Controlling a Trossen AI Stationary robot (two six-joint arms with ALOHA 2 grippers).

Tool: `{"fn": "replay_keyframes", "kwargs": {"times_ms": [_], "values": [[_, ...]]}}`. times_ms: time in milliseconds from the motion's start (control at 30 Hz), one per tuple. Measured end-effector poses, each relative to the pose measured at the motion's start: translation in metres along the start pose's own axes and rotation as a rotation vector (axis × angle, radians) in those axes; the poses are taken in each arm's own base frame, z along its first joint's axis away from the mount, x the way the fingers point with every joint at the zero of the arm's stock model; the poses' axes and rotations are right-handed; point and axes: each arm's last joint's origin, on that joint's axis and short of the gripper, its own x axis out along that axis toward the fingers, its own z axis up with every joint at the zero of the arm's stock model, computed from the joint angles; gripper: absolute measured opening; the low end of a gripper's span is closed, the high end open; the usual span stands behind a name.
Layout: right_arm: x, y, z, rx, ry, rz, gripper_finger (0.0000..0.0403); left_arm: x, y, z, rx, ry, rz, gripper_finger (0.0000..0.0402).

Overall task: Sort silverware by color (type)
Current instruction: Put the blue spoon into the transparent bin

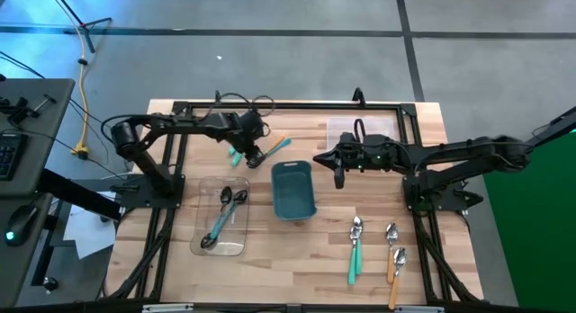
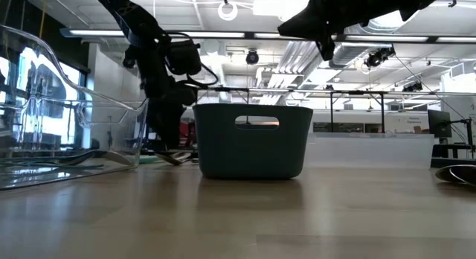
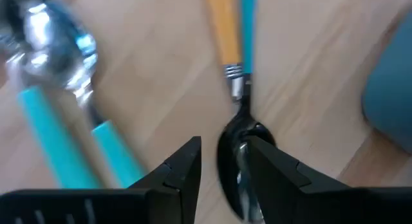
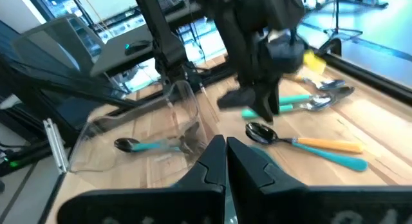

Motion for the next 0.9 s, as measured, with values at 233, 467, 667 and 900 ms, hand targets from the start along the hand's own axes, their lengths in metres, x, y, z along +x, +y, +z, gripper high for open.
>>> {"fn": "replay_keyframes", "kwargs": {"times_ms": [233,467,667,900], "values": [[0.012,-0.002,-0.011,0.023,0.063,0.002,0.0000,-0.010,0.018,0.004,-0.255,0.029,-0.201,0.0117],[0.016,-0.004,-0.016,0.036,0.089,-0.005,0.0000,-0.007,0.023,-0.004,-0.314,0.118,-0.171,0.0117],[0.016,-0.004,-0.016,-0.007,0.091,-0.003,0.0000,-0.008,0.023,-0.015,-0.368,0.220,-0.087,0.0117],[0.016,-0.004,-0.016,-0.018,0.095,-0.003,0.0000,-0.001,0.007,-0.026,-0.442,0.256,-0.080,0.0117]]}}
